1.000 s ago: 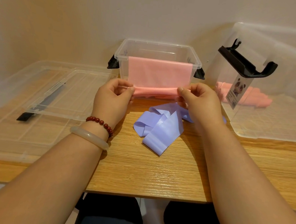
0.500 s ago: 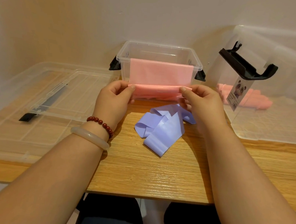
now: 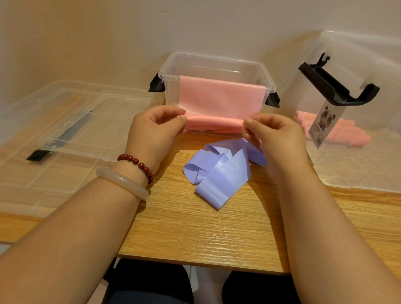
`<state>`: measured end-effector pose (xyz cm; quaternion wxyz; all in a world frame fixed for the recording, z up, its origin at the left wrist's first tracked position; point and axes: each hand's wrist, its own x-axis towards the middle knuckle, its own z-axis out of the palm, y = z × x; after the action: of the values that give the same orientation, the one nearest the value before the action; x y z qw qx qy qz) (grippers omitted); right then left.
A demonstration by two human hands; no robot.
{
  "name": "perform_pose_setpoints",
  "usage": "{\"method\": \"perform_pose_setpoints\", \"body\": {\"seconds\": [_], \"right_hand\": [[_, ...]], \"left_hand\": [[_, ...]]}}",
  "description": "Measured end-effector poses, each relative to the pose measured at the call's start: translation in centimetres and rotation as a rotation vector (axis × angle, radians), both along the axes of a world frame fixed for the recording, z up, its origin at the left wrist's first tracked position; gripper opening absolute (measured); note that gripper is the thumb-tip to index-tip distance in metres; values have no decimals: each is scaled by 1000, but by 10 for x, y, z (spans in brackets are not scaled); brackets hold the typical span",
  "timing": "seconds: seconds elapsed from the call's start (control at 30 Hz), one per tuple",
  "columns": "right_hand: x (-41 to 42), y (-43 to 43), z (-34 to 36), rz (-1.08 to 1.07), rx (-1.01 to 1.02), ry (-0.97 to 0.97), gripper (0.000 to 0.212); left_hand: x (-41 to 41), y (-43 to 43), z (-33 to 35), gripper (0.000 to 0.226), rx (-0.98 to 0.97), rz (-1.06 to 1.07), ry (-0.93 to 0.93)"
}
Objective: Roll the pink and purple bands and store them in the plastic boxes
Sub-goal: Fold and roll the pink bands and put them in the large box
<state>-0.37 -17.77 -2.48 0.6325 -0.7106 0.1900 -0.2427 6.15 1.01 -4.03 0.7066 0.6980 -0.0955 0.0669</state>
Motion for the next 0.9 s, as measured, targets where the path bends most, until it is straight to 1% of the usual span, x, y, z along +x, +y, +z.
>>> {"method": "perform_pose_setpoints", "body": {"seconds": [0.07,0.1,0.17,0.33,0.4,0.47,0.57,0.63,0.7,0.8,0.9], "right_hand": [[0,-1,0,11,-6,12,15],[0,-1,0,15,-10,16,15],[0,-1,0,8,-13,9,11],[0,2,-1,-14,47,24,6],[1,3,0,-7,78,6,2],[0,4,2,5,106,-43,12],[-1,3,2,48,38,-53,18],[-1,2,1,52,-22,-35,14],[-3,-1,2,44,-24,-32,7],[-2,-4,0,49,-36,-22,20],[-1,-3,0,11,-43,-18,11]], "left_hand": [[1,0,-1,17,-10,-7,11],[1,0,-1,15,-21,-7,16],[2,-1,-1,12,-22,1,15],[6,0,-5,18,51,50,5],[5,-1,-4,13,32,43,10],[3,-2,-2,12,-21,20,4],[1,-1,0,18,-21,8,-36],[1,0,1,18,-18,3,-24],[2,1,1,18,-30,-3,15],[3,0,-1,17,8,-9,21],[3,0,-2,13,26,5,4]]}}
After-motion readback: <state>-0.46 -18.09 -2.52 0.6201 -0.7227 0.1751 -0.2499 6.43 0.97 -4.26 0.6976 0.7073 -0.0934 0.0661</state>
